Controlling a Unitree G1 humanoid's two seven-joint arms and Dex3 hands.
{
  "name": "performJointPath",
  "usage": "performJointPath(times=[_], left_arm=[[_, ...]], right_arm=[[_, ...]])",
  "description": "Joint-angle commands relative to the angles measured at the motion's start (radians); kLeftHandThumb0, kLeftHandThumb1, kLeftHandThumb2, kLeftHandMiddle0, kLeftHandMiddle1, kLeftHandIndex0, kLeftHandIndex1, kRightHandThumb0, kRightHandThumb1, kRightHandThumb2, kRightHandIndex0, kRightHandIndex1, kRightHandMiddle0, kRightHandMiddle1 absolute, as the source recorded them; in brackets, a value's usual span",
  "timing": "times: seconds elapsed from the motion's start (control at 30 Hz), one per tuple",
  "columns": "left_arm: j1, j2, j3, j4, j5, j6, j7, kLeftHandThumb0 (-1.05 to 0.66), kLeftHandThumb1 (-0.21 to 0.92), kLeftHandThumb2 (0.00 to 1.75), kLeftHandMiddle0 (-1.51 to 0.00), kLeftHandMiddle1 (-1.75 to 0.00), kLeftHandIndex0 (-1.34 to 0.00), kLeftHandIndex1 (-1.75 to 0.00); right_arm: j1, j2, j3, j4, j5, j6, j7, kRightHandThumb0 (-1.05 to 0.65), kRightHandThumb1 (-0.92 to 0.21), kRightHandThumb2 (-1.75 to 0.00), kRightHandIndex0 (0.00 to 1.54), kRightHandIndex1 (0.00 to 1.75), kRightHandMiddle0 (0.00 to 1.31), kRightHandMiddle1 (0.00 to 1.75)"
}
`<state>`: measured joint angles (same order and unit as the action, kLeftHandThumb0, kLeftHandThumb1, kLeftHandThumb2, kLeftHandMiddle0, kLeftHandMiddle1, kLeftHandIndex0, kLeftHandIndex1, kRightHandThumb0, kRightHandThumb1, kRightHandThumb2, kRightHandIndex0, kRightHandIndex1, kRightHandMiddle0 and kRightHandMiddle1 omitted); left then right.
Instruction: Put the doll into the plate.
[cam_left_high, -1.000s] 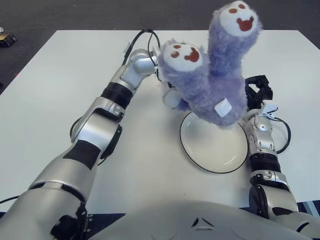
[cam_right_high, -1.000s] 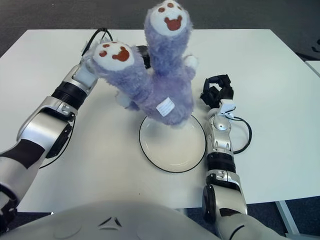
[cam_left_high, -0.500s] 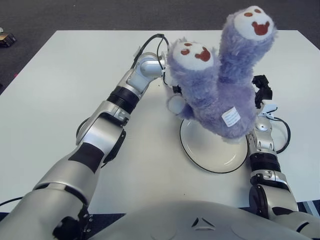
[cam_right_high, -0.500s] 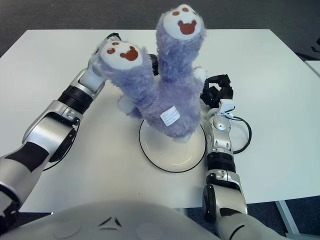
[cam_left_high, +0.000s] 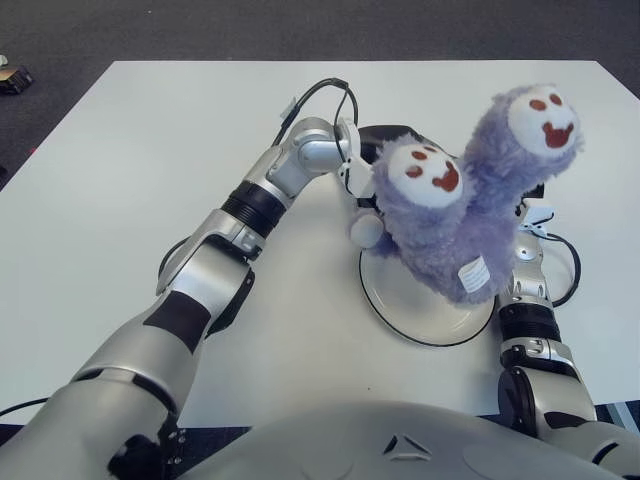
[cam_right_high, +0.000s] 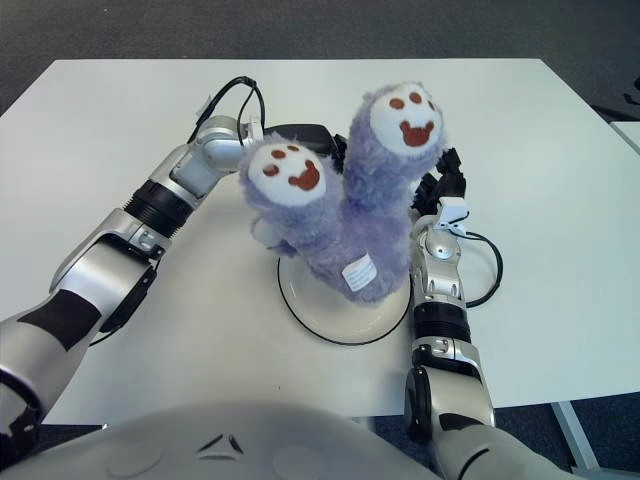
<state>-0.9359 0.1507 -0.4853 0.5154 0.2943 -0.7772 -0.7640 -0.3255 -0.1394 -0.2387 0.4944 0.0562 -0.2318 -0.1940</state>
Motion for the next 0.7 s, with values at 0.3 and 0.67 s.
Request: performJointPath(times=[0.3, 0.67], left_arm=[[0.013, -0.005, -0.020, 0.038, -0.018, -0.036, 0.006, -0.41, 0.51, 1.06, -0.73, -1.75, -0.46, -1.75], [0.005, -0.010, -0.019, 0.068, -0.020, -0.065, 0.010, -0.41, 0.50, 1.07, -0.73, -1.75, -0.47, -1.75]], right_arm=[[0.055, 0.028, 0.008, 0.076, -0.011, 0.026, -0.016, -0.38, -0.73, -0.78, 0.81, 1.75, 0.32, 1.75], [0.055, 0.028, 0.010, 0.074, -0.014, 0.026, -0.020, -0.38, -0.72, -0.79, 0.81, 1.75, 0.33, 1.75]])
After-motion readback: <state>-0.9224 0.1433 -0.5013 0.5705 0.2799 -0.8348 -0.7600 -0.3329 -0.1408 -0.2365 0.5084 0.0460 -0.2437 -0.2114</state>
